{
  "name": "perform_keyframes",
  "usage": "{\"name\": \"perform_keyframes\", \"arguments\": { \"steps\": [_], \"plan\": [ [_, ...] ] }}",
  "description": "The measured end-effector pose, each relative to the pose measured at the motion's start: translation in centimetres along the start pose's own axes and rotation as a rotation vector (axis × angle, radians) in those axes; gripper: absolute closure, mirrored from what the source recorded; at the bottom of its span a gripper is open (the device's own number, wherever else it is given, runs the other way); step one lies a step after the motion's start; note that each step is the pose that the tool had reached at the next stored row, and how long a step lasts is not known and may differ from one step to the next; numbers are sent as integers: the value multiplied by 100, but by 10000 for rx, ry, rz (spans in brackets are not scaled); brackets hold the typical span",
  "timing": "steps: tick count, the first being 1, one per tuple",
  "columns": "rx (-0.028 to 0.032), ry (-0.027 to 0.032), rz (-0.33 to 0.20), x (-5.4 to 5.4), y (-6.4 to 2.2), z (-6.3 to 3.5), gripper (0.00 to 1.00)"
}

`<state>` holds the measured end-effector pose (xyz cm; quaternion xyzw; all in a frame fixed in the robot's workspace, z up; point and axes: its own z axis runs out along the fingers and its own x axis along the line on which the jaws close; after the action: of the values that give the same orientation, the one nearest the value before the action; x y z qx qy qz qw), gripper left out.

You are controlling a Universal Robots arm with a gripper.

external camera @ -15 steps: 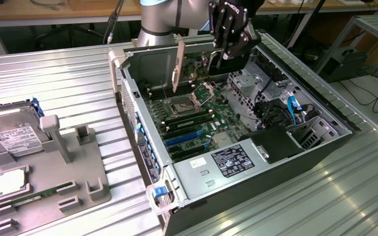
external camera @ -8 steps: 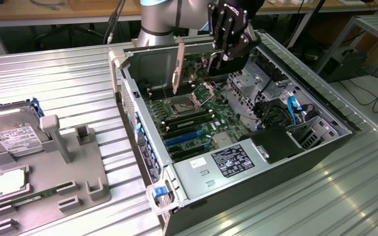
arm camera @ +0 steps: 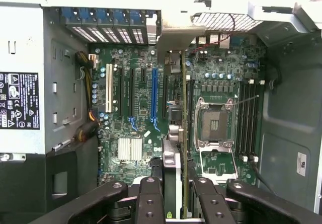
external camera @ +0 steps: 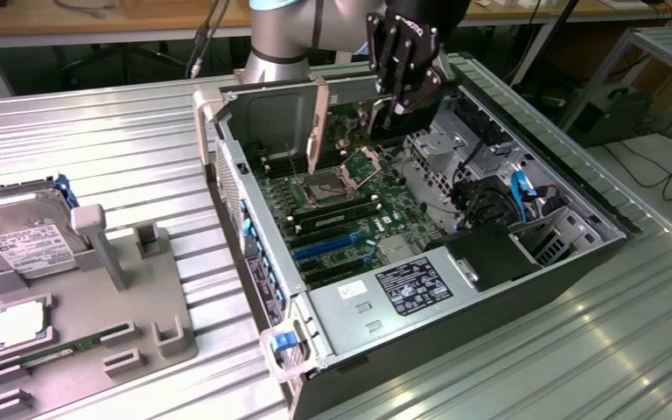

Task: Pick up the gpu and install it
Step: 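Insert the gpu into the slot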

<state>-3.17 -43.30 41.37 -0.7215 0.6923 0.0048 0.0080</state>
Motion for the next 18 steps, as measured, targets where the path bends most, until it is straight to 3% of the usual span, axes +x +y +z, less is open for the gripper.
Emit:
{"name": "perform_keyframes", "arguments": {
  "steps": [3, 7, 11, 18],
  "plan": [
    [45, 7, -211, 0, 1, 23, 72],
    [55, 10, -274, 2, 1, 87, 72],
    [62, 12, 113, 3, 2, 161, 72],
    [63, 35, 231, 3, 44, 289, 72]
  ]
}}
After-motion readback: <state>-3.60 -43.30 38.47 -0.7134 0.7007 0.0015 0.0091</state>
